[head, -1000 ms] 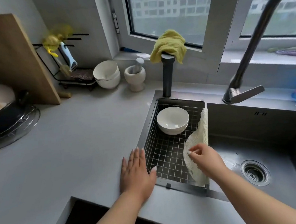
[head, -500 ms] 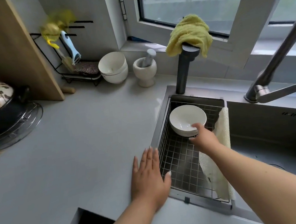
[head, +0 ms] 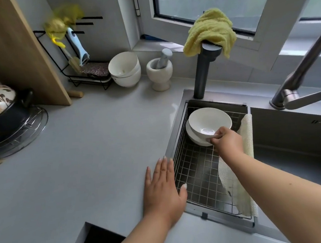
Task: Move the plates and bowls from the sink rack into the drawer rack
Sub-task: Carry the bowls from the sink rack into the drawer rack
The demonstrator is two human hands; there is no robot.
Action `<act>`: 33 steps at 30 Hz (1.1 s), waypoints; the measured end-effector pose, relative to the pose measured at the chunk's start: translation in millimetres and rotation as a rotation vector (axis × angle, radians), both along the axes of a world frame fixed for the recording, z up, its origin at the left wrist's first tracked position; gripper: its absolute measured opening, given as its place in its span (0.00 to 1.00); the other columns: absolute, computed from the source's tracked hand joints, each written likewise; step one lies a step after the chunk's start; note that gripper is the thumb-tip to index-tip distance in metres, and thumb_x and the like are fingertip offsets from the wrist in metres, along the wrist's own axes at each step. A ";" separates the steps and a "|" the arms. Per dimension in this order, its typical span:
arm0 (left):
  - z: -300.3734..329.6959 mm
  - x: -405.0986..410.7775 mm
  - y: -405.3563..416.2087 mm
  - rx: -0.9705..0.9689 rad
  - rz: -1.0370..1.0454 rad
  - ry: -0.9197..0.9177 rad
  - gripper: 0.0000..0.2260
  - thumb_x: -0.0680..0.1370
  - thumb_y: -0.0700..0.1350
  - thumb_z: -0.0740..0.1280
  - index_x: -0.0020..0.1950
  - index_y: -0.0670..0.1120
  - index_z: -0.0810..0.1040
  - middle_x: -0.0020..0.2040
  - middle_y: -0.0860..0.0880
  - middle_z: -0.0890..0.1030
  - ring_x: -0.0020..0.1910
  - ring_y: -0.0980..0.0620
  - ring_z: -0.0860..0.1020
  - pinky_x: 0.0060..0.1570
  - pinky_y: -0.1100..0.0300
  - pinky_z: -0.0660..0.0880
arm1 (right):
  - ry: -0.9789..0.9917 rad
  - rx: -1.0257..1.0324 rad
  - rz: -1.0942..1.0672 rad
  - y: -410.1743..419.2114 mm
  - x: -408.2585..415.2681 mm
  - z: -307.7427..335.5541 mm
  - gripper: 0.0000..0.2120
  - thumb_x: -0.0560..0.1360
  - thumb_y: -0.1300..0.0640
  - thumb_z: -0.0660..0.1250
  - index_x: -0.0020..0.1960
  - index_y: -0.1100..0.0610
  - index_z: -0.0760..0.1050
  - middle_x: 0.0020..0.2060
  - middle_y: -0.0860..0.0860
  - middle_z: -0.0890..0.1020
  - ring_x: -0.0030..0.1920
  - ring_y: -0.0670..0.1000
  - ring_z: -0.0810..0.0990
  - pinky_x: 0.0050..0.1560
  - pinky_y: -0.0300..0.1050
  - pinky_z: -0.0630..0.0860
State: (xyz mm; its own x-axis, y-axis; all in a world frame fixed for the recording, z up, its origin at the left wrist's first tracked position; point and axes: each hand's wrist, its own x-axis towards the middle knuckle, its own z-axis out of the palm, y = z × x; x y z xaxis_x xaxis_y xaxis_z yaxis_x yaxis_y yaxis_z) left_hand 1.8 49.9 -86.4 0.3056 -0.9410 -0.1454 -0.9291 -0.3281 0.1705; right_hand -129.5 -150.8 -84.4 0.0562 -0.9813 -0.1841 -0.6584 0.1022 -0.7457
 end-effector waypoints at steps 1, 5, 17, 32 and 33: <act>-0.2 -0.1 0.2 -0.002 0.001 -0.004 0.32 0.80 0.60 0.46 0.74 0.49 0.30 0.77 0.51 0.34 0.75 0.55 0.32 0.74 0.51 0.31 | -0.040 -0.001 -0.017 2.7 -2.5 3.2 0.09 0.69 0.56 0.74 0.40 0.56 0.73 0.36 0.53 0.81 0.38 0.57 0.82 0.38 0.49 0.78; 1.6 0.1 -0.8 -0.035 0.035 0.032 0.31 0.81 0.58 0.48 0.78 0.49 0.37 0.79 0.52 0.39 0.76 0.56 0.36 0.75 0.51 0.35 | -0.150 -0.033 -0.025 19.9 -14.4 21.7 0.09 0.68 0.57 0.74 0.38 0.53 0.73 0.33 0.50 0.81 0.38 0.56 0.83 0.42 0.53 0.81; 38.9 -15.6 -0.9 -0.342 0.438 0.775 0.19 0.82 0.51 0.59 0.72 0.49 0.69 0.71 0.49 0.71 0.71 0.51 0.67 0.70 0.55 0.63 | -0.263 -0.072 0.064 110.1 -82.6 61.9 0.10 0.64 0.56 0.78 0.37 0.53 0.77 0.30 0.48 0.82 0.37 0.51 0.83 0.45 0.53 0.81; 109.6 -127.4 81.5 -0.390 0.763 1.617 0.12 0.80 0.54 0.61 0.58 0.49 0.75 0.54 0.40 0.80 0.53 0.41 0.80 0.47 0.48 0.81 | -0.211 -0.088 0.533 216.3 -157.9 105.0 0.10 0.66 0.47 0.76 0.42 0.46 0.77 0.31 0.48 0.81 0.34 0.49 0.80 0.38 0.46 0.80; 110.5 -130.7 92.1 -0.414 0.781 1.622 0.13 0.80 0.54 0.61 0.58 0.49 0.75 0.53 0.40 0.80 0.52 0.41 0.80 0.46 0.49 0.81 | -0.246 -0.070 0.551 224.0 -159.9 107.1 0.11 0.67 0.46 0.74 0.46 0.45 0.77 0.32 0.49 0.81 0.35 0.50 0.80 0.39 0.47 0.81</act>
State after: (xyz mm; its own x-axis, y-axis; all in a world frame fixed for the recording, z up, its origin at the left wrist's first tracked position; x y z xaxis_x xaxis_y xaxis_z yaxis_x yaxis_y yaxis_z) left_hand -128.9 142.0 24.1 0.4495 -0.7188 -0.5304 0.5333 -0.2604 0.8048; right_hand -289.4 73.2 22.7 0.5920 -0.8051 -0.0377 -0.4080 -0.2590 -0.8754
